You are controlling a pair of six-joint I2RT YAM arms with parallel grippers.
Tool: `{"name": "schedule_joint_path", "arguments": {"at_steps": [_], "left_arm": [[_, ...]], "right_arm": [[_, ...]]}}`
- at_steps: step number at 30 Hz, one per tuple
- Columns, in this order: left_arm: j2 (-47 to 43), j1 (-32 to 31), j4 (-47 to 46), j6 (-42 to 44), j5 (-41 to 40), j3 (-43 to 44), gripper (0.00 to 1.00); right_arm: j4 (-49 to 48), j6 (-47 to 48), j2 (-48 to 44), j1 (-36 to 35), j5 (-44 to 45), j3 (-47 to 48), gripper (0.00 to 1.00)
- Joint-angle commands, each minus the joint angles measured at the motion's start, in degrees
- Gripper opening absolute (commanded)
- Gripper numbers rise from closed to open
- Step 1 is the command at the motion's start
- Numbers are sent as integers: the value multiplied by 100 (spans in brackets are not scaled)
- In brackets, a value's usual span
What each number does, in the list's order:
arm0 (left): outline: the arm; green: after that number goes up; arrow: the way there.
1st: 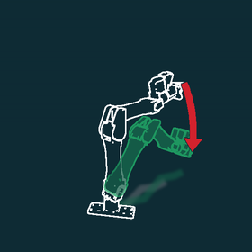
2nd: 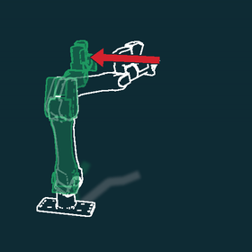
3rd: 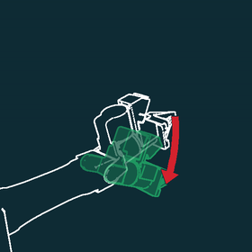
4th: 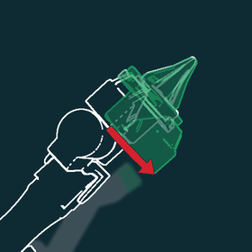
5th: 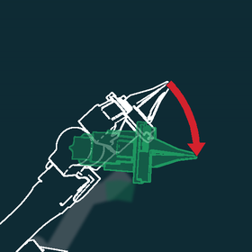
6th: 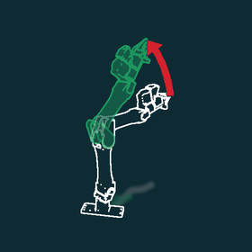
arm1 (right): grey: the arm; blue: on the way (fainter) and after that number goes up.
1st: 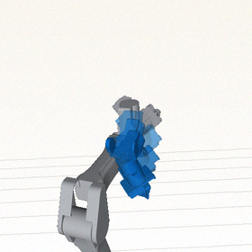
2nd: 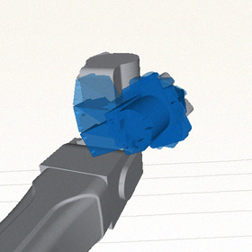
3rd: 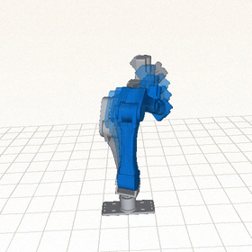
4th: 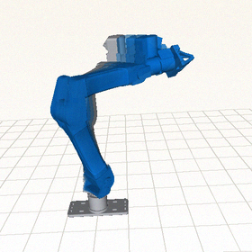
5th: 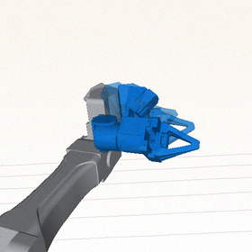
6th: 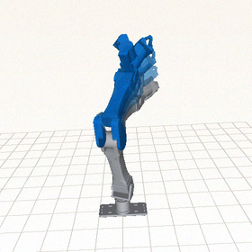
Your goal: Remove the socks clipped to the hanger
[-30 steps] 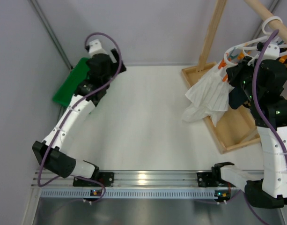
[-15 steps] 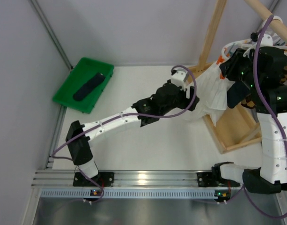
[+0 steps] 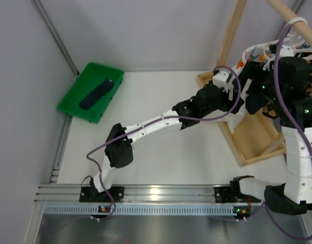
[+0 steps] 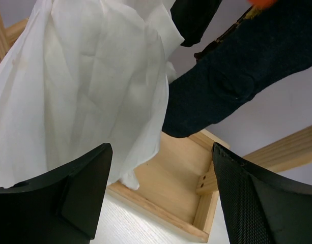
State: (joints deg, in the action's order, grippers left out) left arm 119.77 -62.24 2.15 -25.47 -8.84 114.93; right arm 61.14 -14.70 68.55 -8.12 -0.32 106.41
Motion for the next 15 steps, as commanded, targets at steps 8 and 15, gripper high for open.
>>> {"name": "schedule_joint_path", "arguments": {"at_steps": [8, 15], "left_arm": [[740, 27, -321, -177, -12, 1030, 83], [882, 185, -330, 147, -223, 1312, 84]], "right_arm": [[1075, 29, -676, -5, 1832, 741, 77], [970, -182, -852, -5, 2439, 223, 76]]}}
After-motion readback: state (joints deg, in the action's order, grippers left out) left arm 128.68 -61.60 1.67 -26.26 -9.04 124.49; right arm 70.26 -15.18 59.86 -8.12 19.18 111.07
